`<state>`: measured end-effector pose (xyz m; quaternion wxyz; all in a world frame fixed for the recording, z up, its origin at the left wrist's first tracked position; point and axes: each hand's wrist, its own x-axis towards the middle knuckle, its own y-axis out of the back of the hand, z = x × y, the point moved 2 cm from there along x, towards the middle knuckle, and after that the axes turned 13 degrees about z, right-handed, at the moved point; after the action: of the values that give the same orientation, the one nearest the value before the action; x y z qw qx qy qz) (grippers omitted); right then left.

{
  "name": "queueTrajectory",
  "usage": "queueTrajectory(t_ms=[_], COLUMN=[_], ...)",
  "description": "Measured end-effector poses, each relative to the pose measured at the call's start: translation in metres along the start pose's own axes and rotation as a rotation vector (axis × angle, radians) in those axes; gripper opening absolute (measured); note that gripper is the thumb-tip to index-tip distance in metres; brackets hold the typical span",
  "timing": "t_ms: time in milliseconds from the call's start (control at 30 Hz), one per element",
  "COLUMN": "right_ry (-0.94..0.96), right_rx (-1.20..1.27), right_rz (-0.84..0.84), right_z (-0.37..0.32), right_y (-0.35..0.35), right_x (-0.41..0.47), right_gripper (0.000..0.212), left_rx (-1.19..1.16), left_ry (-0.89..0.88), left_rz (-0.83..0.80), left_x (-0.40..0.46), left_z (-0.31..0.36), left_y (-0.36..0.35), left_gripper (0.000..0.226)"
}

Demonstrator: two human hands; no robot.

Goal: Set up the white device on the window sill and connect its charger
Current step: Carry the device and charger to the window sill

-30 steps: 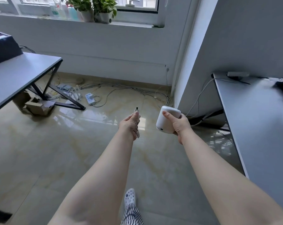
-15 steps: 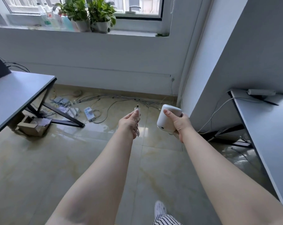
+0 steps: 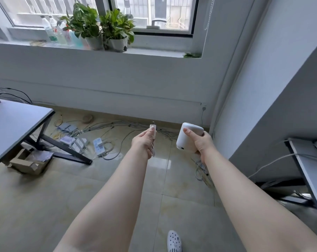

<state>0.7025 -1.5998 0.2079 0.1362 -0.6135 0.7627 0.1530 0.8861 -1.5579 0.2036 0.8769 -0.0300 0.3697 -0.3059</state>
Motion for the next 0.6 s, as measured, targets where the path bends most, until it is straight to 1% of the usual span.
queueTrajectory(t_ms=[67, 133, 167, 300, 367, 400, 467, 600], right_ry=[0.008, 0.011, 0.013, 0.004, -0.006, -0.007, -0.007, 0.008], right_rx=[0.001, 0.006, -0.001, -0.036, -0.05, -0.058, -0.063, -0.065], right_rz=[-0.016, -0.02, -0.023, -0.041, -0.044, -0.046, -0.049, -0.045], right_z=[-0.015, -0.03, -0.036, -0.054, -0.061, -0.065, -0.072, -0.087], right_y=[-0.015, -0.03, -0.037, -0.065, -0.079, -0.086, -0.1, -0.132], right_x=[0.027, 0.057, 0.071, 0.115, 0.135, 0.144, 0.161, 0.199], right_gripper=[0.068, 0.055, 0.055, 0.064, 0.074, 0.074, 0.068, 0.061], left_rx=[-0.04, -0.026, -0.016, -0.016, -0.038, -0.048, -0.049, -0.026], left_ry=[0.005, 0.008, 0.005, -0.007, -0.013, -0.017, -0.022, -0.022], left_rz=[-0.006, -0.002, 0.005, 0.023, 0.021, 0.022, 0.027, 0.045], left_x=[0.023, 0.046, 0.055, 0.096, 0.112, 0.12, 0.137, 0.181], left_z=[0.012, 0.024, 0.028, 0.043, 0.051, 0.055, 0.065, 0.087], left_y=[-0.024, -0.048, -0.058, -0.09, -0.102, -0.107, -0.118, -0.143], left_gripper=[0.031, 0.012, 0.005, 0.007, 0.019, 0.026, 0.033, 0.029])
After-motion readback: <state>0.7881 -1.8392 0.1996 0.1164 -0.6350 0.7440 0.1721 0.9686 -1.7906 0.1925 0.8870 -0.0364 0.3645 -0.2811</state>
